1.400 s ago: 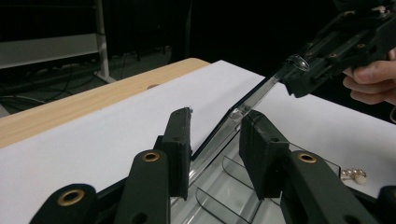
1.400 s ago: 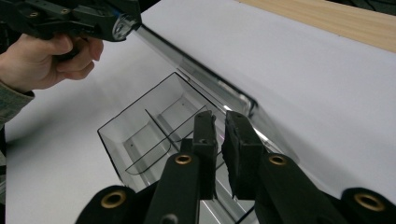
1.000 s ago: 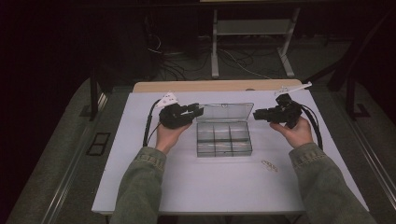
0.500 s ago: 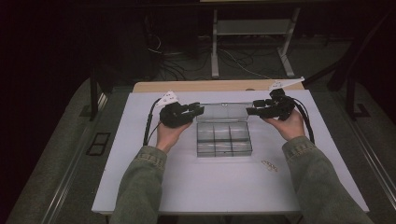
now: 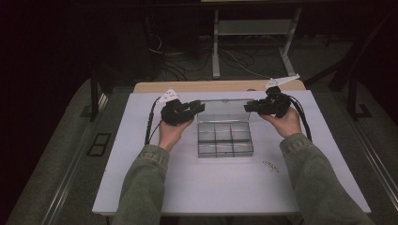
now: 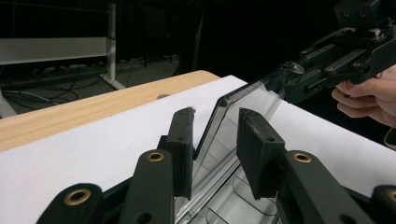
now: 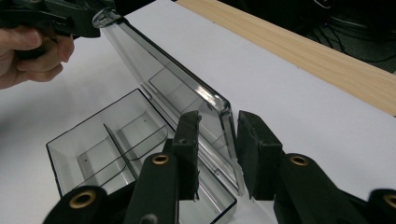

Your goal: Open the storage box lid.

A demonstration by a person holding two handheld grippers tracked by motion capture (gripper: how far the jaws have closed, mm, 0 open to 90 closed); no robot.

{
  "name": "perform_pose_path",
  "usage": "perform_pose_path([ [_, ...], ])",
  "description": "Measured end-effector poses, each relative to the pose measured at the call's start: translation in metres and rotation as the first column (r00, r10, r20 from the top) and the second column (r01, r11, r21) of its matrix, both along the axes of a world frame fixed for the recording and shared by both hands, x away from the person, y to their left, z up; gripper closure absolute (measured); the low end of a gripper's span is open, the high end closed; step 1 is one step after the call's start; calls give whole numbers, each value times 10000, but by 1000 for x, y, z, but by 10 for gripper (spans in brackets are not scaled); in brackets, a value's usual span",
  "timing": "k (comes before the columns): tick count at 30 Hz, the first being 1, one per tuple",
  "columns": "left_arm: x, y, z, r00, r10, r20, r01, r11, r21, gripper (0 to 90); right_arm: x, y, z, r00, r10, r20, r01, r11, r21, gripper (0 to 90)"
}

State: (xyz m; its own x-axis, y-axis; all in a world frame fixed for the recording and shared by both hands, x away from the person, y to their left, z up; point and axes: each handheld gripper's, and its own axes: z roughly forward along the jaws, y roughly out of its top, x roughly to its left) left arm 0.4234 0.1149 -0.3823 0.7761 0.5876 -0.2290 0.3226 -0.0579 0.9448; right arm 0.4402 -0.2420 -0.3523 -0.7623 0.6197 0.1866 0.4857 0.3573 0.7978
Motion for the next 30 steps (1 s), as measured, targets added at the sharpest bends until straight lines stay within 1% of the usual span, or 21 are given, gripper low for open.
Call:
perform_pose_path([
  [2,1,1,-2,9999,12,-138,-13,10000,-75,629,2,0,0,10000,-18,-16,18,10000,31,691],
  [5,3,2,-6,9993,10,-380,-12,10000,-51,588,4,0,-1,9998,-125,-131,127,9998,126,691],
  [6,4,2,-7,9990,12,-450,-14,10000,-33,580,5,-1,-1,9999,-123,-69,124,9998,168,692],
  [8,6,2,-10,9984,19,-570,-22,10000,-48,565,7,-2,-2,9996,-186,-192,192,9993,319,692],
  [15,9,-1,-19,9953,-92,-965,106,9998,139,548,10,-3,-4,9994,-212,-263,225,9985,503,695],
  [19,10,-4,-23,9935,-91,-1137,117,9997,225,545,11,-4,-5,9993,-247,-279,262,9980,579,695],
  [24,11,-3,-25,9929,-47,-1192,71,9998,194,555,12,-5,-6,9992,-251,-306,271,9976,642,695],
  [30,13,-4,-29,9908,-32,-1355,81,9993,357,556,13,-4,-7,9991,-270,-323,293,9968,741,696],
])
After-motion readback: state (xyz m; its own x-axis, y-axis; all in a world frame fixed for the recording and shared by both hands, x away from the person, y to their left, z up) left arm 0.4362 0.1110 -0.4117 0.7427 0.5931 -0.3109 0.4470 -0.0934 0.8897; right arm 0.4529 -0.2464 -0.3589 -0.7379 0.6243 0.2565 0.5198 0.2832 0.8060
